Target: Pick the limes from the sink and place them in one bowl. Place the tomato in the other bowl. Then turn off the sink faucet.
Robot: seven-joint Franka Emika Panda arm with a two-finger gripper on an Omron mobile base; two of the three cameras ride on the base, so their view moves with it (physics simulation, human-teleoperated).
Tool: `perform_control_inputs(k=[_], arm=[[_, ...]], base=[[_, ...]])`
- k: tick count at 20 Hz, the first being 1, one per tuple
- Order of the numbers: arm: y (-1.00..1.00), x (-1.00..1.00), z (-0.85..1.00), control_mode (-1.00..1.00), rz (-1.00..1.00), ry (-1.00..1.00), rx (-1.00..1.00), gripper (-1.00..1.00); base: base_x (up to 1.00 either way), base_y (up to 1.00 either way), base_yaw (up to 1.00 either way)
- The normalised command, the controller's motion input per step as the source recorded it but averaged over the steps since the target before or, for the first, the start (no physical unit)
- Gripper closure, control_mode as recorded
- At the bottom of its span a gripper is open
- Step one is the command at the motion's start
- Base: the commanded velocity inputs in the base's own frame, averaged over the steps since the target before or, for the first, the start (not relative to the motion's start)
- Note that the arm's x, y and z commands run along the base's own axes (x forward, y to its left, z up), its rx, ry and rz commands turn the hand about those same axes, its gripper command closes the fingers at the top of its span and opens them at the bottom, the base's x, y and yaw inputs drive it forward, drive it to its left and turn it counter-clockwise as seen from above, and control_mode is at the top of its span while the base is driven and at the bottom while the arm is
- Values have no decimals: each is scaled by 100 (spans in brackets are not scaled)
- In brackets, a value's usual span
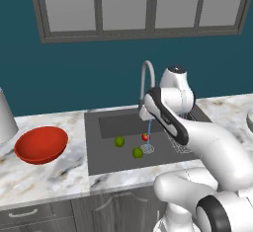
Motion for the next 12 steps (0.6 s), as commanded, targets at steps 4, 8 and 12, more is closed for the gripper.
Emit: perform_control_inputs(k=[4,8,12], arm=[[12,31,-41,-100,-2,0,0,-100],[16,32,-41,-100,-2,0,0,-100],[11,30,-32,-100,-3,1,0,-100]], base=[[0,0,0],[0,0,0],[0,0,0]])
